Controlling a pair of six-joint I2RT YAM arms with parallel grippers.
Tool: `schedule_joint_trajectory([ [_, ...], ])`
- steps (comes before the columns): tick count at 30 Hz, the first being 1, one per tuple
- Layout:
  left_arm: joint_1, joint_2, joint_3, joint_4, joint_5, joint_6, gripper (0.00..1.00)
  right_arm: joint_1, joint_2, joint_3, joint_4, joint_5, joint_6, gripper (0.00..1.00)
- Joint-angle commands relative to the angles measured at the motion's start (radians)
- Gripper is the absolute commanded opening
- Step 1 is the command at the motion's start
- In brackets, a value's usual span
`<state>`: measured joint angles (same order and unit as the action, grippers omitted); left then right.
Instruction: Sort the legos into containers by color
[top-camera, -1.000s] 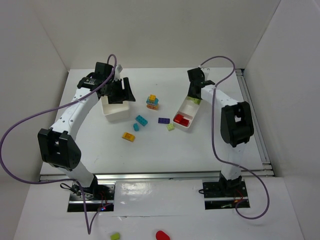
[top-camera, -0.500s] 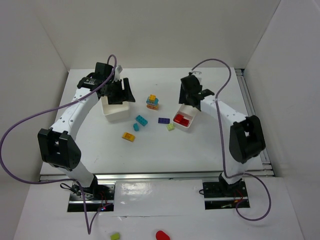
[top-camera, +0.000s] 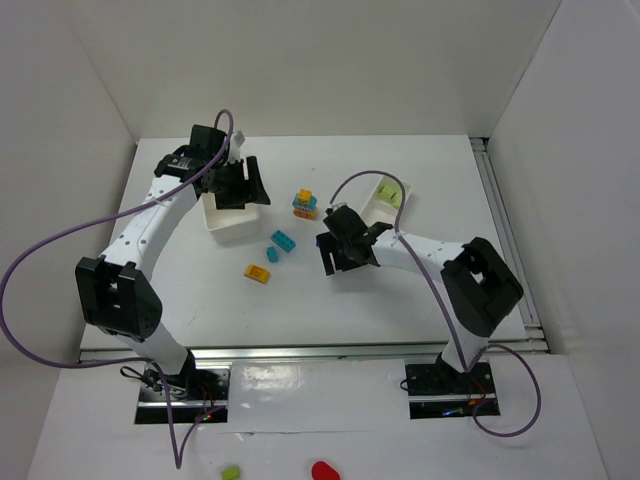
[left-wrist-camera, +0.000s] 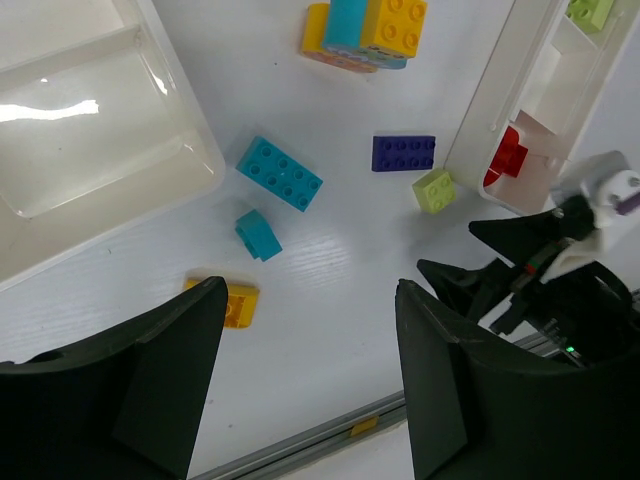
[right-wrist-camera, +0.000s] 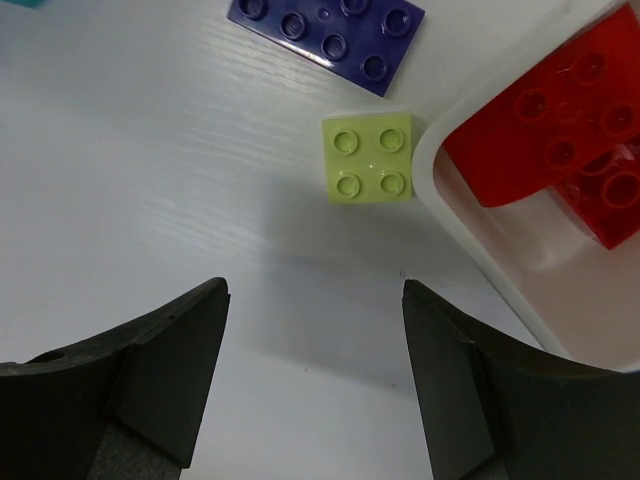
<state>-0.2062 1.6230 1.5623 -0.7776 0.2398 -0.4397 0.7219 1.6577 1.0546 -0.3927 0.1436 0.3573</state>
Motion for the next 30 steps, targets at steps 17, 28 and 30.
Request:
schedule_joint_trajectory([
  [17, 0.014, -0.037, 0.008, 0.015, 0.001, 0.019, 0.77, -0.032, 0.26, 0.177, 0.06, 0.117, -0.066, 0.75],
  [28, 0.014, -0.017, 0.018, 0.015, 0.019, 0.019, 0.77, -0.023, 0.26, 0.168, 0.06, 0.137, -0.035, 0.73],
  [30, 0.014, -0.017, 0.027, 0.015, 0.019, 0.019, 0.77, -0.022, 0.26, 0.168, 0.081, 0.137, -0.026, 0.73],
])
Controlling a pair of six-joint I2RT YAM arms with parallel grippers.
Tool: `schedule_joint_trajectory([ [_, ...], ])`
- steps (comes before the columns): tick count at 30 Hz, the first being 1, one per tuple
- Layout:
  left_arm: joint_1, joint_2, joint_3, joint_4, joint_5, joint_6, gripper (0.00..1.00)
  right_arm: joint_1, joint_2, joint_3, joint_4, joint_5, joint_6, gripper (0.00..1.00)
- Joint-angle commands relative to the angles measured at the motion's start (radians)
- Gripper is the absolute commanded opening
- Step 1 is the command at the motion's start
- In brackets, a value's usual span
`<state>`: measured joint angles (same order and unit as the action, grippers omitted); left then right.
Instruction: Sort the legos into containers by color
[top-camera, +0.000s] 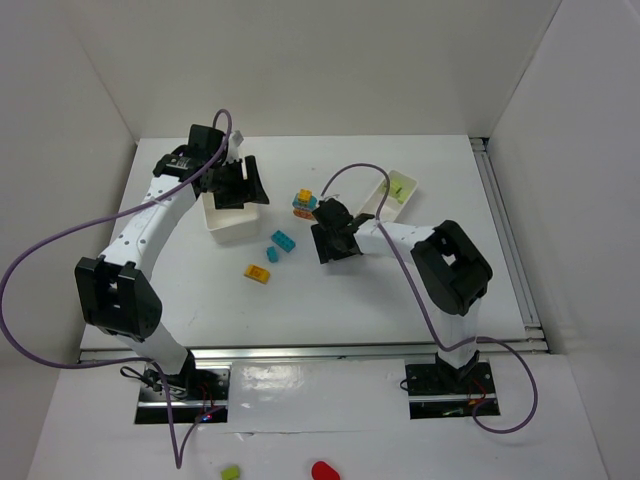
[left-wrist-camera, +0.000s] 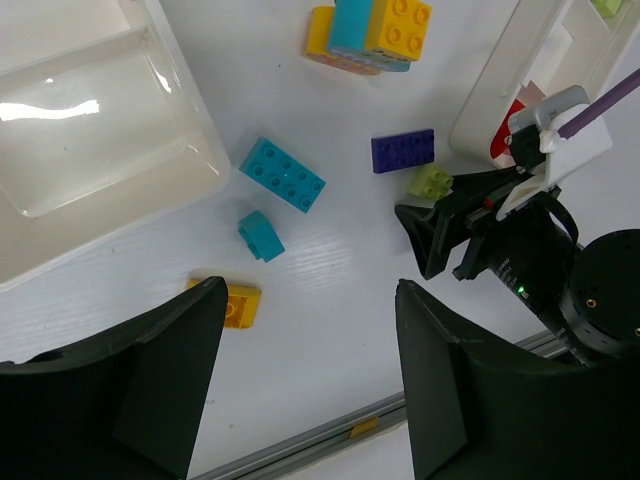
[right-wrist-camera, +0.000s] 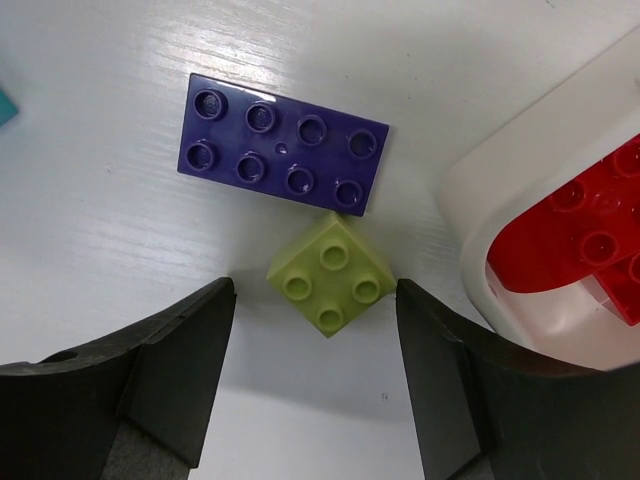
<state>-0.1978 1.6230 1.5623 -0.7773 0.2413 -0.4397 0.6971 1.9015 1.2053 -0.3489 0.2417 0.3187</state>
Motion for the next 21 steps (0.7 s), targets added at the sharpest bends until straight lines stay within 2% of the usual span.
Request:
schedule_joint_trajectory([
  [1, 0.006, -0.017, 0.027, 0.015, 0.018, 0.019, 0.77, 0.002, 0.027, 0.026, 0.05, 0.039, 0.013, 0.73],
  [10, 0.006, -0.017, 0.027, 0.015, 0.018, 0.019, 0.77, 0.027, 0.048, 0.086, 0.048, 0.054, 0.022, 0.44],
  [17, 0.006, -0.026, 0.018, 0.015, 0.0, 0.019, 0.77, 0.061, -0.102, 0.126, -0.039, 0.165, 0.013, 0.43],
  [21, 0.006, -0.026, 0.008, 0.015, 0.0, 0.019, 0.77, -0.016, -0.194, 0.126, -0.059, 0.234, 0.022, 0.43],
])
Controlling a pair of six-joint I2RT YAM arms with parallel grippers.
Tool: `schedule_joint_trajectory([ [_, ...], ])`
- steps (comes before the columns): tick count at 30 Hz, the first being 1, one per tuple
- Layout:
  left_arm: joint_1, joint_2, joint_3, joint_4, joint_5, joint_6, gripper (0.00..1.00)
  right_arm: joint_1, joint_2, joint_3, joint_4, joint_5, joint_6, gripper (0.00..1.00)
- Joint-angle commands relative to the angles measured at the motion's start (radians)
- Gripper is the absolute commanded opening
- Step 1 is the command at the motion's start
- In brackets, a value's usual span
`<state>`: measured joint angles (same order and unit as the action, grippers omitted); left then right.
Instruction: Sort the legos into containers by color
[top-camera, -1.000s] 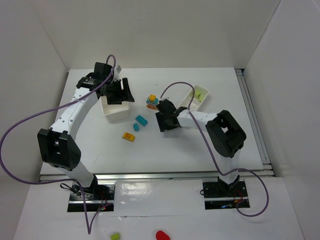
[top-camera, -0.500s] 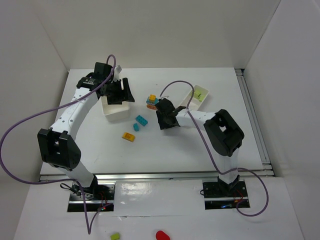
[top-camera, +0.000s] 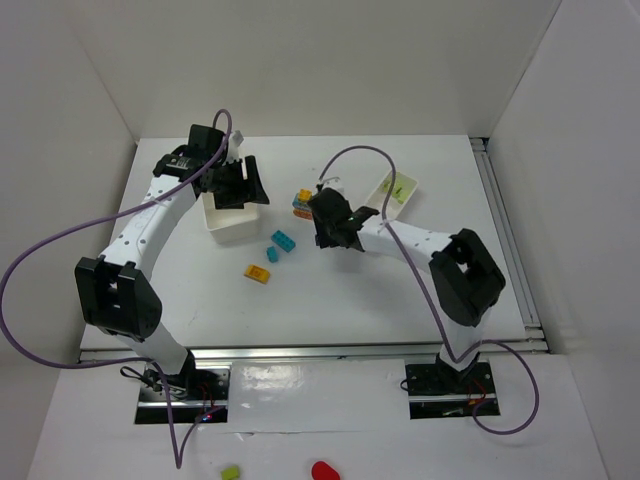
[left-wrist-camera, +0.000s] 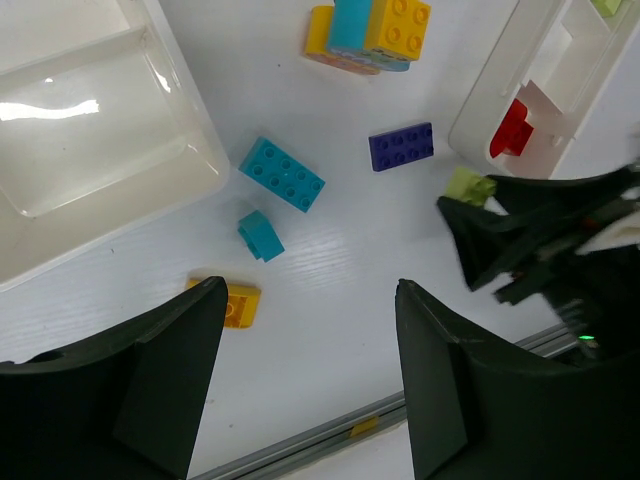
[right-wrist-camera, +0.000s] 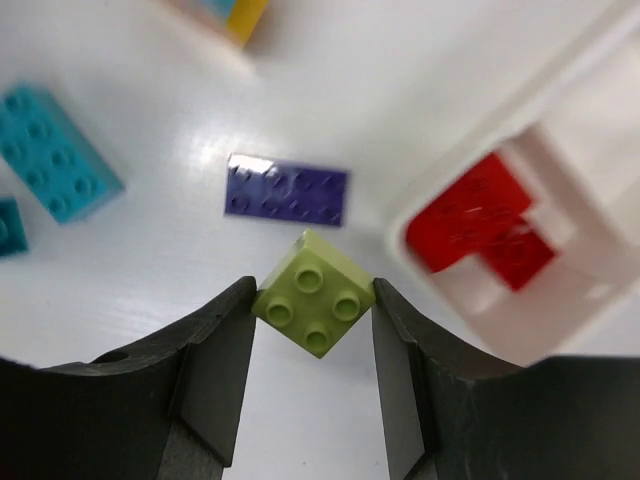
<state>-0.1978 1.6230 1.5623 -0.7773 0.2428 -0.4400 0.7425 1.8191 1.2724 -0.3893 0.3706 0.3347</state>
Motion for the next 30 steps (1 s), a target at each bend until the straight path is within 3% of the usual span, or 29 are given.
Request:
schedule_joint_trajectory([
  [1, 0.006, -0.026, 0.008, 0.015, -0.002, 0.02, 0.77, -0.086, -0.124, 0.059, -0.019, 0.105, 0.006, 0.43],
  [6, 0.006, -0.026, -0.001, 0.015, -0.002, 0.02, 0.77, -0.256, -0.093, 0.119, -0.019, 0.134, 0.041, 0.43],
  [10, 0.006, -0.026, -0.001, 0.015, -0.011, 0.02, 0.77, -0.402, 0.026, 0.251, -0.036, 0.134, 0.041, 0.43],
  [19, 0.015, -0.026, 0.018, 0.004, -0.011, 0.02, 0.77, -0.518, 0.269, 0.519, -0.058, 0.116, -0.002, 0.45],
  [21, 0.015, -0.026, 0.028, -0.005, -0.011, 0.02, 0.77, -0.532, 0.293, 0.53, -0.059, 0.105, -0.002, 0.5],
  [24, 0.015, -0.026, 0.028, -0.005, -0.02, 0.02, 0.77, -0.532, 0.302, 0.57, -0.068, 0.096, -0.002, 0.68],
  [27, 0.015, -0.026, 0.028, -0.014, -0.02, 0.02, 0.77, -0.532, 0.277, 0.561, -0.082, 0.105, 0.01, 0.79],
  [30, 0.015, -0.026, 0.028, -0.014, -0.02, 0.02, 0.77, -0.532, 0.209, 0.504, -0.069, 0.114, 0.02, 0.79],
])
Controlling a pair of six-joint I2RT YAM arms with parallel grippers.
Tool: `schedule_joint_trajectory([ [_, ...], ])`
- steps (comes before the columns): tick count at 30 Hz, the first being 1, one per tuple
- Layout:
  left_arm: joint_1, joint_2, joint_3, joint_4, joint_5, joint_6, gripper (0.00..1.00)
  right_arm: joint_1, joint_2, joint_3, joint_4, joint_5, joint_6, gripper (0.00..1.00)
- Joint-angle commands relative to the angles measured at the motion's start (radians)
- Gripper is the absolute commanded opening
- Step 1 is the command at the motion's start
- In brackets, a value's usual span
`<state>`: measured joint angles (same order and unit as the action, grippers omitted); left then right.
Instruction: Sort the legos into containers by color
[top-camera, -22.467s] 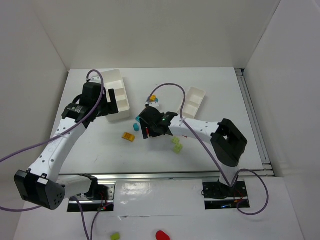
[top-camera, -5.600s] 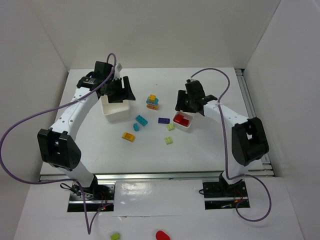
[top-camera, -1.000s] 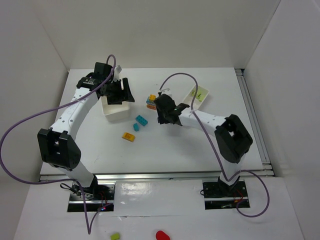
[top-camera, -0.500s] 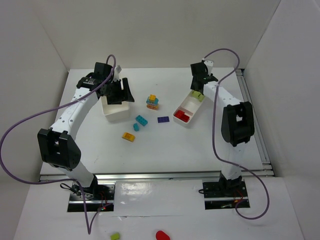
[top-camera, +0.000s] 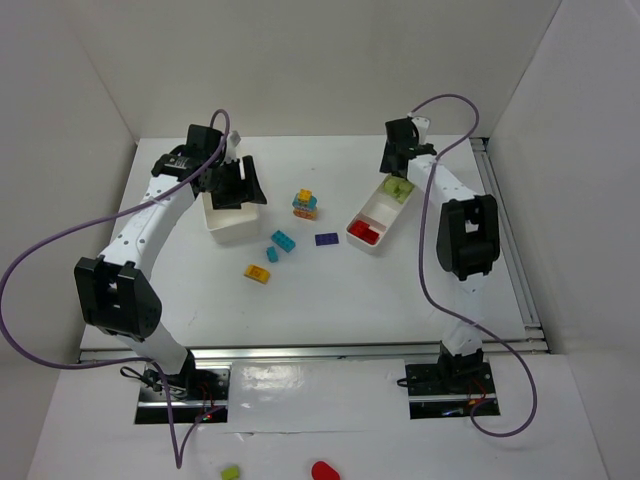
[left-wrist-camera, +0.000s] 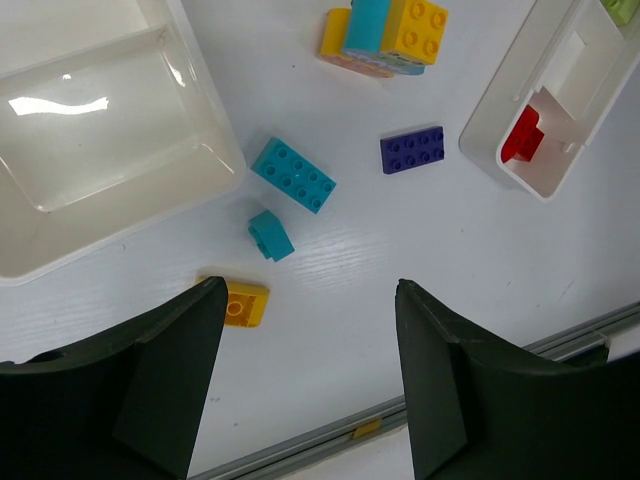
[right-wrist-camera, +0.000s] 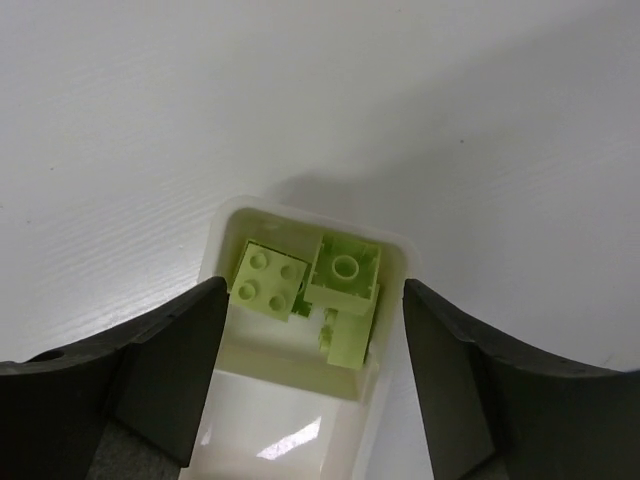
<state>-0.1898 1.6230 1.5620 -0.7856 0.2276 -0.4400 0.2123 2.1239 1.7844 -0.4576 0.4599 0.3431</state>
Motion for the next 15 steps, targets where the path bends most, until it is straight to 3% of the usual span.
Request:
schedule_joint_trajectory([
  [1, 0.007, -0.026, 0.029, -0.006, -0.005, 0.02, 0.77, 0.007, -0.116, -0.043, 0.008, 0.025, 0.011, 0.77],
  [6, 0.007, -0.017, 0.038, -0.006, -0.005, 0.02, 0.77, 0.103, -0.302, -0.187, 0.06, -0.015, -0.025, 0.63],
  [11, 0.016, -0.04, 0.027, -0.006, -0.062, 0.02, 0.77, 0.301, -0.429, -0.409, 0.093, -0.153, -0.053, 0.63],
  [15, 0.036, -0.08, 0.009, 0.003, -0.085, 0.011, 0.77, 0.494, -0.429, -0.456, 0.057, -0.194, -0.021, 0.79],
])
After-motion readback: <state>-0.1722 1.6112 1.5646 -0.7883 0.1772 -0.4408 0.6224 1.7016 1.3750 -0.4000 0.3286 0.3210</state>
